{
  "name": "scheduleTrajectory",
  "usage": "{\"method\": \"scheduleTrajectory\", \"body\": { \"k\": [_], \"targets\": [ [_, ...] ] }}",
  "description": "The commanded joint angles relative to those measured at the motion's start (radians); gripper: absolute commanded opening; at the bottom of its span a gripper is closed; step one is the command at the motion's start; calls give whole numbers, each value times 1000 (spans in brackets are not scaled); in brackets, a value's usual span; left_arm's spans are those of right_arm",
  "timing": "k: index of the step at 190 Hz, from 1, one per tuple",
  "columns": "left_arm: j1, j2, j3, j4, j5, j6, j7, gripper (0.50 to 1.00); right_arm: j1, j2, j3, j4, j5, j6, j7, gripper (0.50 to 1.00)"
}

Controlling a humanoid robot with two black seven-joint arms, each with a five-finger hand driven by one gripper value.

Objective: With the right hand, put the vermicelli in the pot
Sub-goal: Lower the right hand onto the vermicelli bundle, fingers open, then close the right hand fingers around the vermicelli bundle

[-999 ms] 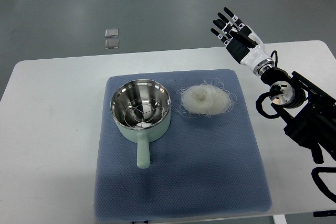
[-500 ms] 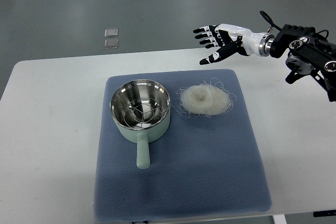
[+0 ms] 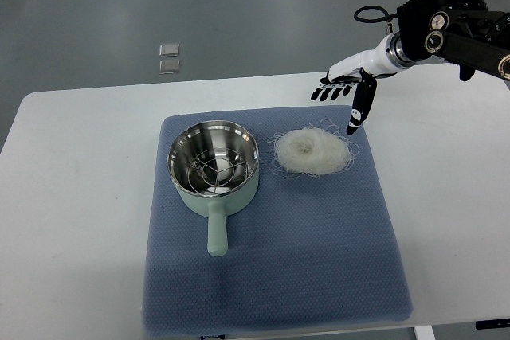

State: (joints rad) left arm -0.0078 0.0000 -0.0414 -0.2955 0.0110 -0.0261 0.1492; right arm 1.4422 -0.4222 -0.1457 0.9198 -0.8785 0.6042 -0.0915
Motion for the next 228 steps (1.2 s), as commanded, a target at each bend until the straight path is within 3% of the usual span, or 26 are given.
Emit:
{"method": "scheduleTrajectory", "body": {
  "k": [1,73,180,197,212,228],
  "targets": [
    [0,0,0,3,-2,0,0,1000,-40,28,-3,-1,-13,-27,1,928],
    [0,0,-2,3,-2,0,1,1000,-129,92,-8,-59,-71,-178,9,928],
    [0,0,-2,7,-2,0,0,1000,-224,103,3,-78,-120,-241,55,913],
    [0,0,-2,7,-2,0,1,1000,-232,106,8,-79,-120,-253,79,842],
    [0,0,-2,7,-2,0,0,1000,-243,112,8,-81,-120,-265,87,666],
    [0,0,-2,7,-3,0,1,1000,-253,129,8,-90,-122,-280,93,541]
  ]
}}
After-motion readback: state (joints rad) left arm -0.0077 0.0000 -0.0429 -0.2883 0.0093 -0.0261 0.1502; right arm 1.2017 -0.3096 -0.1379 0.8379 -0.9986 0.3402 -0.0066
